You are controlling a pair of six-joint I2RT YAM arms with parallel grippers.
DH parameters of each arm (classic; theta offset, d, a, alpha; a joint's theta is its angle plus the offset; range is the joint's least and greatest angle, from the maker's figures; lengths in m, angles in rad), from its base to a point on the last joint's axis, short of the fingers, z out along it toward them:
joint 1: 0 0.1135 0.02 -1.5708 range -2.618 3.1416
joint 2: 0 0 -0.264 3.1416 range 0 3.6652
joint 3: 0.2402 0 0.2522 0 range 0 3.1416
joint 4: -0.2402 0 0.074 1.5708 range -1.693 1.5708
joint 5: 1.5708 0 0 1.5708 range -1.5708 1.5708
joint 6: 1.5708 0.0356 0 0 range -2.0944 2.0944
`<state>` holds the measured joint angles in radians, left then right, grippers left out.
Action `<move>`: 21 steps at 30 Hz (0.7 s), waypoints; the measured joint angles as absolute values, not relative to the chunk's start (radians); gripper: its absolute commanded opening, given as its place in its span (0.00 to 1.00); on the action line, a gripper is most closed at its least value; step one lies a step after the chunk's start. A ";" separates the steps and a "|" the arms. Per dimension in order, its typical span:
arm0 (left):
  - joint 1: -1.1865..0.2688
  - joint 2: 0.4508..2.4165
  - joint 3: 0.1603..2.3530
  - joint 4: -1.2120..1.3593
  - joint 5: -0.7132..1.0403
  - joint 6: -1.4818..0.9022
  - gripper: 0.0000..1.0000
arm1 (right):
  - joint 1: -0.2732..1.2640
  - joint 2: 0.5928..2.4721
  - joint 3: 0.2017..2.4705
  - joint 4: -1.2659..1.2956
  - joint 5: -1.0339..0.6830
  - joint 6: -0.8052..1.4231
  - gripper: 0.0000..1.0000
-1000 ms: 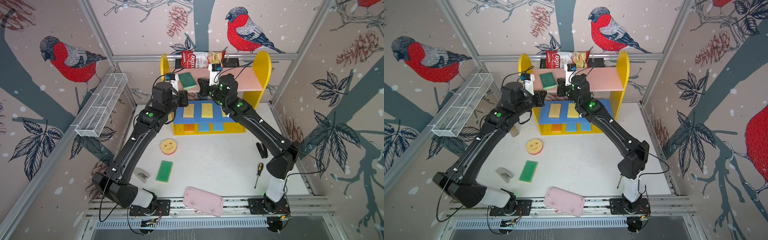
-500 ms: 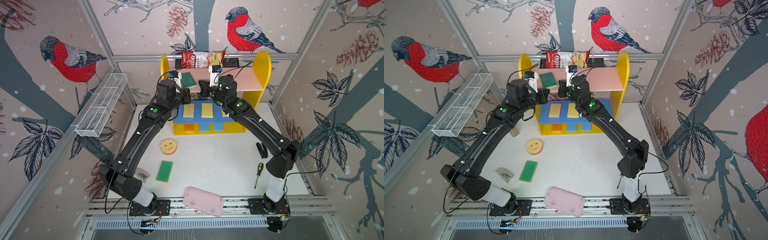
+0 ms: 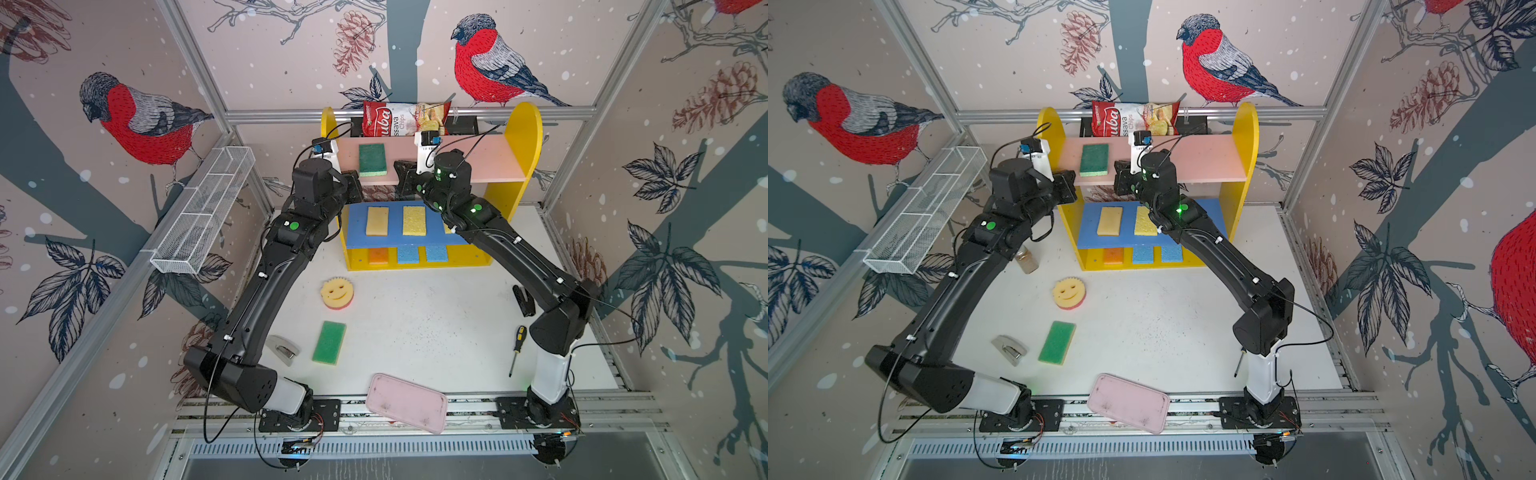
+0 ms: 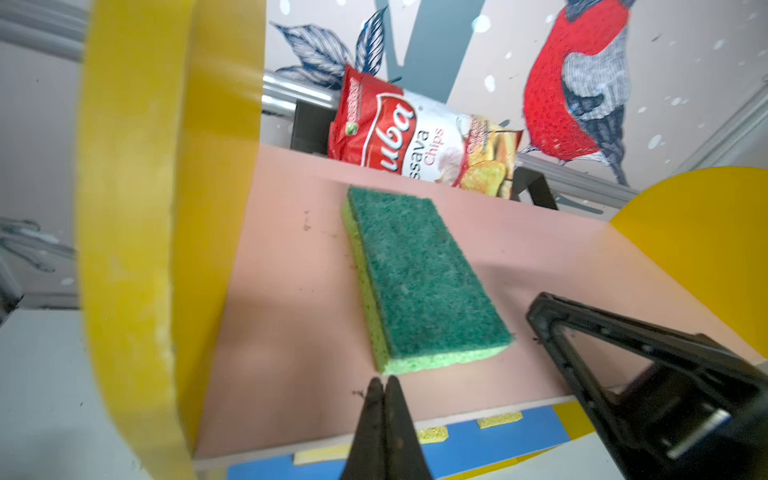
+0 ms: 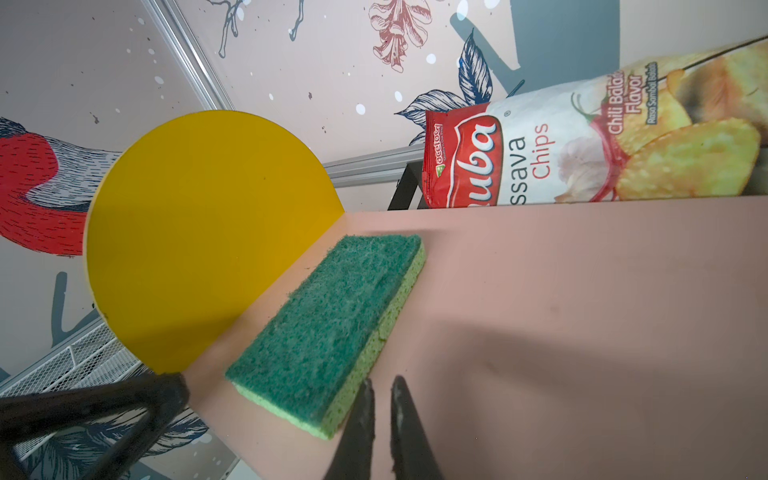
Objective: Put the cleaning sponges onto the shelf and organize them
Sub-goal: 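Push the green sponge flat on the pink shelf with the right gripper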
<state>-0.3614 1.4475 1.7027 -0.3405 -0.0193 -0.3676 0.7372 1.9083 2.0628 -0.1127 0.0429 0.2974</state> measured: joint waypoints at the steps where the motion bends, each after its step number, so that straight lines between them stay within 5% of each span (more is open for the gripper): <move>1: -0.361 1.438 1.697 -0.336 -0.012 -0.369 0.00 | 0.737 1.916 2.075 -0.114 0.041 0.299 0.12; 11: -0.361 1.349 1.667 -0.326 -0.009 -0.365 0.09 | 0.772 2.046 2.293 -0.189 0.033 0.307 0.34; 21: -0.349 1.322 1.648 -0.326 -0.026 -0.358 0.12 | 0.787 2.102 2.360 -0.181 0.059 0.276 0.37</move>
